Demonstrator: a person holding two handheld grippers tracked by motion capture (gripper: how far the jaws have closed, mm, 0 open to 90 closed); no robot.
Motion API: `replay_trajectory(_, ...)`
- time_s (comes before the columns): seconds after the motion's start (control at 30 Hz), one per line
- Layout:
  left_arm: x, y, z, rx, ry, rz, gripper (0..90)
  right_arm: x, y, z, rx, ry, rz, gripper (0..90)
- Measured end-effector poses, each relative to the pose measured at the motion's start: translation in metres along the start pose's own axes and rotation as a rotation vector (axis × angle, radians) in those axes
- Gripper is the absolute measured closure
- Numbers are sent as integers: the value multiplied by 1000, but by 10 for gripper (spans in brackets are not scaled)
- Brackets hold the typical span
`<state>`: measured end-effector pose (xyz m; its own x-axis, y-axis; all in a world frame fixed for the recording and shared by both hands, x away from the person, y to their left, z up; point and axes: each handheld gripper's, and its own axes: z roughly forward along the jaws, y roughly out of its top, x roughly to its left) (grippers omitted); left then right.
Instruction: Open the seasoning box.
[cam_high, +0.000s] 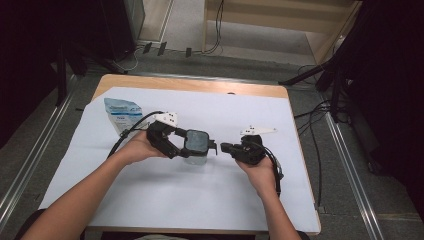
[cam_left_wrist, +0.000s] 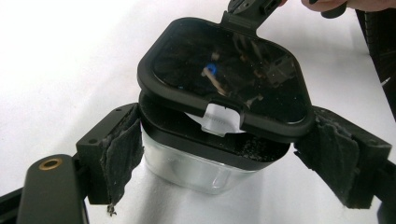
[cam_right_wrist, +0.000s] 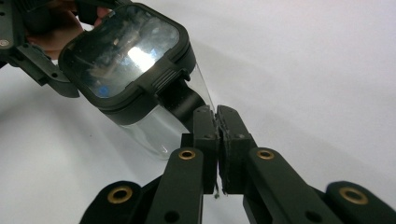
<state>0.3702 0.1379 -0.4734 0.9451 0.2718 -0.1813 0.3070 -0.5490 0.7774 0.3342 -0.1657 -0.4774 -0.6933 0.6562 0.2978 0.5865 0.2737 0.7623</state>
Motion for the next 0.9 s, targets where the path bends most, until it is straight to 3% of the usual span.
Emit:
replay_trajectory(0.2, -1, 1, -5, -12, -2, -3, 183, 1, 0, 2, 11, 0, -1, 867)
replay_trajectory(0.37, -3, 8, -11, -1, 4, 32, 210, 1, 0, 2, 11, 0, -4, 864)
replay_trajectory(0.43, -1, 12, -18, -38, -17, 23, 374, 1, 0, 2, 12, 1, -3, 865)
replay_trajectory(0.73, -1, 15, -17, -21, -31, 12, 524, 1, 0, 2, 15, 5, -1, 870)
replay_trajectory(0.9, -1, 18, -20, -23, -48, -8, 702, 2, -1, 2, 17, 9, 0, 876)
